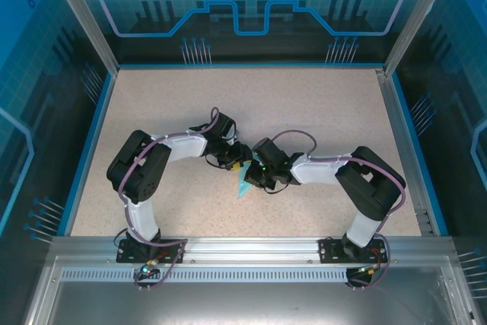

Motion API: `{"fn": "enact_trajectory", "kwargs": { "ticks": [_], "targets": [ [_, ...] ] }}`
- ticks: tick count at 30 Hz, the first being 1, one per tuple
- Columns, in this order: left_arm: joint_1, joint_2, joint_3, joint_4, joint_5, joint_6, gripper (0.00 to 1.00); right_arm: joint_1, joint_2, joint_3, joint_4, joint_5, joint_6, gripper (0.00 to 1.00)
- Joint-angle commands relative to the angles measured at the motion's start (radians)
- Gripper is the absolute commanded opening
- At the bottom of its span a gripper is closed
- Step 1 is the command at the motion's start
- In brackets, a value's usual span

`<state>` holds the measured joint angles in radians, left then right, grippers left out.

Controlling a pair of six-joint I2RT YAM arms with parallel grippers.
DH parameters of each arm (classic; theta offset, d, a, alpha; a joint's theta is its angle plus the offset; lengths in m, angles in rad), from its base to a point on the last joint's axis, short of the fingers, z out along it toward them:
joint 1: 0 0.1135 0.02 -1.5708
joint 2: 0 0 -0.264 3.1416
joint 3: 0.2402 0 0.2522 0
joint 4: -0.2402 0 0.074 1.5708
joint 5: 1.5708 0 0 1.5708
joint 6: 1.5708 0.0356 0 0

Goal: Fold a paper plane with a square sheet of paper (pick it up from the middle)
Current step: Third fold the triangle at the center of the table.

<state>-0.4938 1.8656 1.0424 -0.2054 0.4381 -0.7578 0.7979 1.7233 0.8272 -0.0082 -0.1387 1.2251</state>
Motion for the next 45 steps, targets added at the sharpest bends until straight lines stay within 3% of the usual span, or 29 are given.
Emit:
{"fn": "enact_trajectory", "kwargs": {
  "ticks": [1,45],
  "targets": [
    [-0.002,0.014,0.02,-0.034,-0.003,0.018,0.45,-0.004,0.023,0.034,0.007,0.006,-0.021,0.08],
    [-0.003,0.004,0.014,-0.038,-0.006,0.015,0.45,-0.005,0.049,0.046,-0.055,0.013,-0.041,0.09]
  ]
}}
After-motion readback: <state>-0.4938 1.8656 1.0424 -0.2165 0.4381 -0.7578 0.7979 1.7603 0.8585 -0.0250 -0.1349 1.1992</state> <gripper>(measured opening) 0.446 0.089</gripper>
